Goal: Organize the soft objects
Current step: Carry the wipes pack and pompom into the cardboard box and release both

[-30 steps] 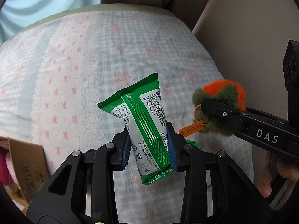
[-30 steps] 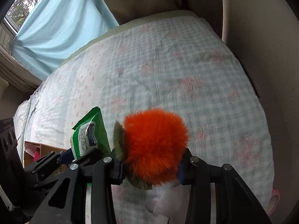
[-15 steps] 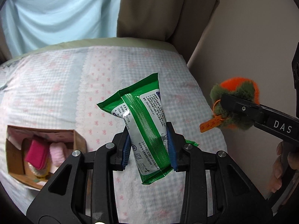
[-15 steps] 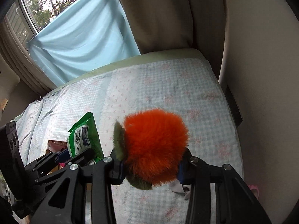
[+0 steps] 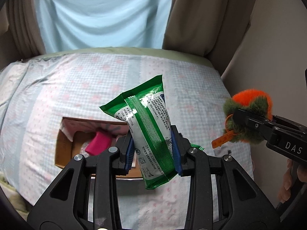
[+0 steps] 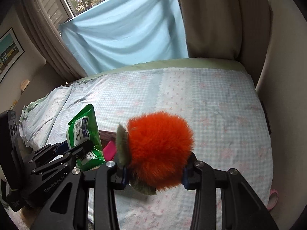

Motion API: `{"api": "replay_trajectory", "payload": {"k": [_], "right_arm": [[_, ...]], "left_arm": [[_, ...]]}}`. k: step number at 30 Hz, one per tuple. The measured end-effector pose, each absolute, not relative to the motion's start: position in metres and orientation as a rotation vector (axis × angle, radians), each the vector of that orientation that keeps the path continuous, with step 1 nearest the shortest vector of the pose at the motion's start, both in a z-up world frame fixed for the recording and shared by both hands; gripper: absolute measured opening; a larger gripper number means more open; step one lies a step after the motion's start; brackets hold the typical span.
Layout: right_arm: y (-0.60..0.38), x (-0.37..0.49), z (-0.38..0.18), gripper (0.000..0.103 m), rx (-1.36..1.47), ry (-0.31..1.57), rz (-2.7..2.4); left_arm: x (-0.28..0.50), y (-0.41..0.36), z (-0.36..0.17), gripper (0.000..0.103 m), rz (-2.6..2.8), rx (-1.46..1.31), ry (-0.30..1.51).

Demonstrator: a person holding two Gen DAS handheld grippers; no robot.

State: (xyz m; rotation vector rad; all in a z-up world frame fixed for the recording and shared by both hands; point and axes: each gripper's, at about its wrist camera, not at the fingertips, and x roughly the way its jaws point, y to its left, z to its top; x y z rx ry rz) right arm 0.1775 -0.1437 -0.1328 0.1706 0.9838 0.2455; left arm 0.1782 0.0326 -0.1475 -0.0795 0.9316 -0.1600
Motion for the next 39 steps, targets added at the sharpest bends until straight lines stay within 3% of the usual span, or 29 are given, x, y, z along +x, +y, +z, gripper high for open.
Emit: {"api": "replay_trajectory", "payload": {"k": [16, 32, 39], "right_arm": [[0.029, 0.208, -0.205, 0.038, 0.171, 1.167, 0.2], [0.051, 0.24, -0.325, 0.038, 0.235, 1.427, 0.099], [0.046, 0.25, -0.355, 0.039, 0.275, 1.499, 0.119]], "left_arm": [[0.219, 0.206, -0.236, 0.03, -0.169, -0.025, 1.133], [0.271, 0.203, -0.351, 0.03, -0.286, 0.136, 1.316], [0.274, 0.198, -0.37, 0.03, -0.275, 0.162, 1.361]]}}
